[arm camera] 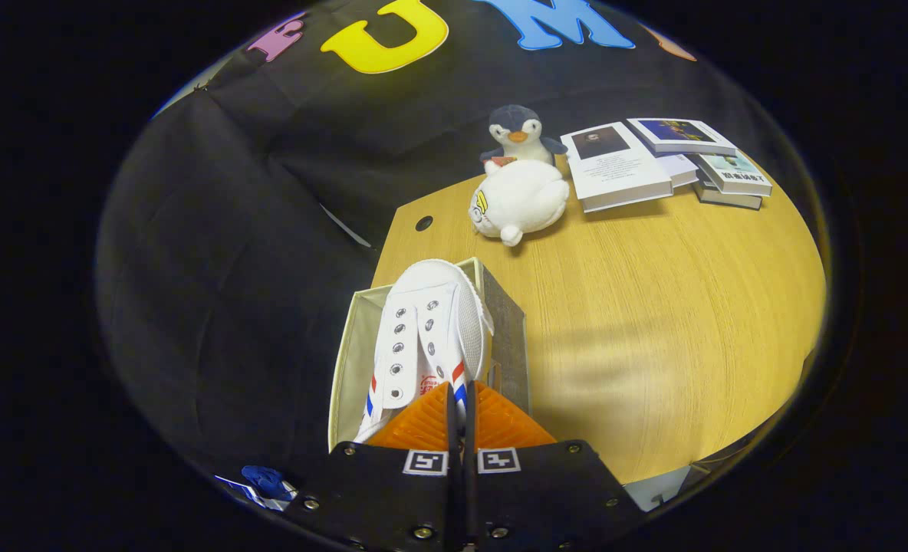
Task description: Open the storage box then place both shoes into the box .Put the left shoe in first, then the right shoe, with the right side of both shoes facing outward in a uniform manner.
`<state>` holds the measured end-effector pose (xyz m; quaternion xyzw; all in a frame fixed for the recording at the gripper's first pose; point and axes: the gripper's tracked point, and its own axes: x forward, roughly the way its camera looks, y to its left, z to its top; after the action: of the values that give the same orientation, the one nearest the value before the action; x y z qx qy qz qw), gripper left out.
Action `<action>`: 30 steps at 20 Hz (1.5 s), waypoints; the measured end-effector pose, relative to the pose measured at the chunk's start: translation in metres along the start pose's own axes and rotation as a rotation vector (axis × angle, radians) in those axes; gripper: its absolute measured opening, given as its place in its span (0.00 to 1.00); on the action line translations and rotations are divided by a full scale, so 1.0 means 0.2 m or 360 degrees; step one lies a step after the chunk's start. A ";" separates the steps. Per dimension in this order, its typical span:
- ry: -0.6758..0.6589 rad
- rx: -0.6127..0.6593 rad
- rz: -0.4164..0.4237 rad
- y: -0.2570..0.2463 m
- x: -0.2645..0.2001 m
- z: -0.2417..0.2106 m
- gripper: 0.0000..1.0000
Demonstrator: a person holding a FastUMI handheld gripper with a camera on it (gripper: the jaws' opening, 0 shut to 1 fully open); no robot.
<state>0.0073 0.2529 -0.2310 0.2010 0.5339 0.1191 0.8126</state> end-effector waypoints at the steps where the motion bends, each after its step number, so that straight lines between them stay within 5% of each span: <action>1: 0.0003 -0.0005 -0.0002 0.01 0.01 0.00 0.00; 8: -0.0022 -0.0110 -0.0064 0.05 0.11 -0.08 0.01; 10: -0.0137 -0.0156 -0.0041 0.07 0.08 0.00 0.24; 13: -0.0300 -0.0329 -0.0067 0.08 -0.04 0.15 1.00; 19: -0.0548 -0.0460 -0.0051 0.03 -0.36 0.32 0.98; 30: -0.0936 -0.0488 -0.0245 -0.46 -0.97 0.55 0.98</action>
<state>0.0274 0.0705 -0.0758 0.0611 0.2663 0.0732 0.9592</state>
